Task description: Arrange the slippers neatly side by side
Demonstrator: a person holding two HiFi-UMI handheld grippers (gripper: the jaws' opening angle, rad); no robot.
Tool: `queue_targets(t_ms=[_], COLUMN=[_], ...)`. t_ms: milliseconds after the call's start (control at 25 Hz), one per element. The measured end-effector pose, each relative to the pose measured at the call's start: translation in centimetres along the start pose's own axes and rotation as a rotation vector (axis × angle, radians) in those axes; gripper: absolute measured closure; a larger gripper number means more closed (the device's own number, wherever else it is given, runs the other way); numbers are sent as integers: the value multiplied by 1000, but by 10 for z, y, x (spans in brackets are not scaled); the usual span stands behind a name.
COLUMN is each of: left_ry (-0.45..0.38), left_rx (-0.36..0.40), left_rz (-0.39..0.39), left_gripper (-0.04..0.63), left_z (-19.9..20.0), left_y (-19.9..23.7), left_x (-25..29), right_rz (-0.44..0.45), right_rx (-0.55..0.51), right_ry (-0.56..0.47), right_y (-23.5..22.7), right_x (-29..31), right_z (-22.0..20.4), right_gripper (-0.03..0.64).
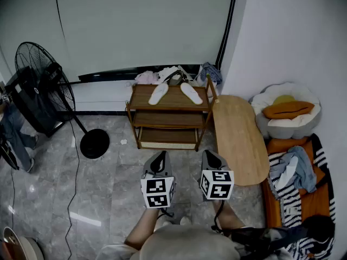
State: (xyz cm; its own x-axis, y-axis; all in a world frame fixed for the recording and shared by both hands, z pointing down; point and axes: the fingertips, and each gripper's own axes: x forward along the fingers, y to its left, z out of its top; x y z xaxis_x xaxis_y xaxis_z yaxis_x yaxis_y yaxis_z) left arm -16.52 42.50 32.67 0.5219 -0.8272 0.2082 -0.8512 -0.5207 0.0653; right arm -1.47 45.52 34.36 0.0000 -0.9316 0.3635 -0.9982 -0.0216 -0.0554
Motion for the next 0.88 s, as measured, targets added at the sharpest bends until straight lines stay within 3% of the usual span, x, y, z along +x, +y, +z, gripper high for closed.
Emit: queue_targets(t_ms=[520,880], left_ry=[5,32], left_rx=[12,4], left_rz=[2,5], left_gripper=[580,580], left_z=[-2,-18], left_y=[18,41], left_x=[-3,-3], right_rz=[-20,-50], right_rx=[27,47], right_ry=[-24,25], right_y=[9,15], right_x=[1,10], right_z=[1,-17], right_gripper=[583,583])
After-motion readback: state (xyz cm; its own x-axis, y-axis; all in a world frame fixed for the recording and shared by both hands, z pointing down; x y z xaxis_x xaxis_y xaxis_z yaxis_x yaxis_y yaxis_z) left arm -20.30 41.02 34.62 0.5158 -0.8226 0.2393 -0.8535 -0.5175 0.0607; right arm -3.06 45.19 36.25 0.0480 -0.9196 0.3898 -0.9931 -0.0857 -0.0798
